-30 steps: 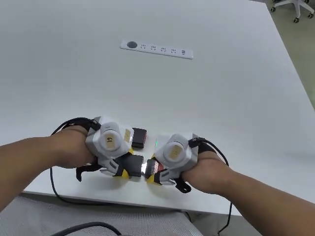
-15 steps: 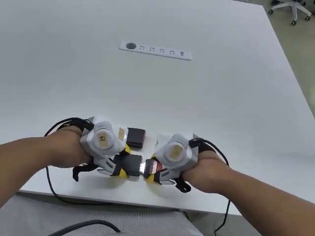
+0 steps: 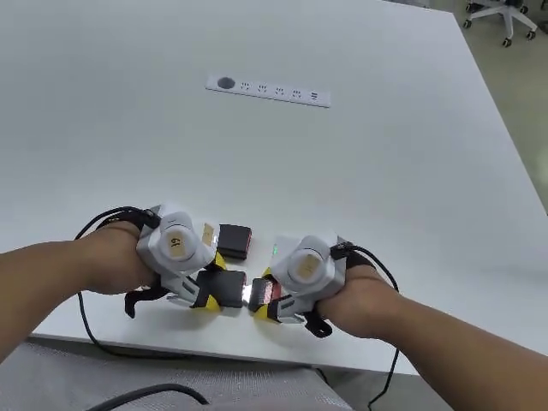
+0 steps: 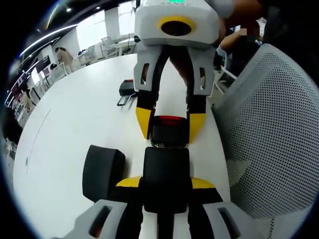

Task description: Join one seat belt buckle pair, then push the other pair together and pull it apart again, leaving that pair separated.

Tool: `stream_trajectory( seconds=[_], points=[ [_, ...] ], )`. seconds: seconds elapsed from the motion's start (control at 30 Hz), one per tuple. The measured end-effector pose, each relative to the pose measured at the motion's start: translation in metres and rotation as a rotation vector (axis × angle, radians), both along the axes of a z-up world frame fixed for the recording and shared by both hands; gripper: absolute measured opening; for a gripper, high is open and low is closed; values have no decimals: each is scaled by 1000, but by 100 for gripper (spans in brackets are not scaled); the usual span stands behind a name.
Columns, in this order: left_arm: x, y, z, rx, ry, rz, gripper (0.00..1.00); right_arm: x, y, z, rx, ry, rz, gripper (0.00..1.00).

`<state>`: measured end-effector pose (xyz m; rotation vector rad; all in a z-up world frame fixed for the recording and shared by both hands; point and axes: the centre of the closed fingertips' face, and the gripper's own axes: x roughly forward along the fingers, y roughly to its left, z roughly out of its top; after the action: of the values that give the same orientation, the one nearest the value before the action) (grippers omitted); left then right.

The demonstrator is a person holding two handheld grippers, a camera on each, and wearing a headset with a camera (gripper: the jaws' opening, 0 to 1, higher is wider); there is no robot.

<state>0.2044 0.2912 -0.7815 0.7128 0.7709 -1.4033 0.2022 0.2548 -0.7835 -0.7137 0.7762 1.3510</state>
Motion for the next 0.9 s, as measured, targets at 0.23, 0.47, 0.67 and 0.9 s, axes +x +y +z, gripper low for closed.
stream_trajectory(
  seconds=[0.23, 0.47, 0.67, 0.9],
  points=[
    [-1, 0, 1, 1, 0, 3, 35, -1, 0, 0, -11, 2, 2, 32],
    [-1, -1, 1, 13, -4, -4, 35, -1, -2, 0, -5, 3, -5, 33],
    [-2, -1, 2, 8, 2, 2, 35, -2, -4, 1, -3, 5, -8, 33],
    [-3, -3, 4, 14, 6, 11, 35, -3, -5, 3, -11, 9, -1, 33]
  ],
)
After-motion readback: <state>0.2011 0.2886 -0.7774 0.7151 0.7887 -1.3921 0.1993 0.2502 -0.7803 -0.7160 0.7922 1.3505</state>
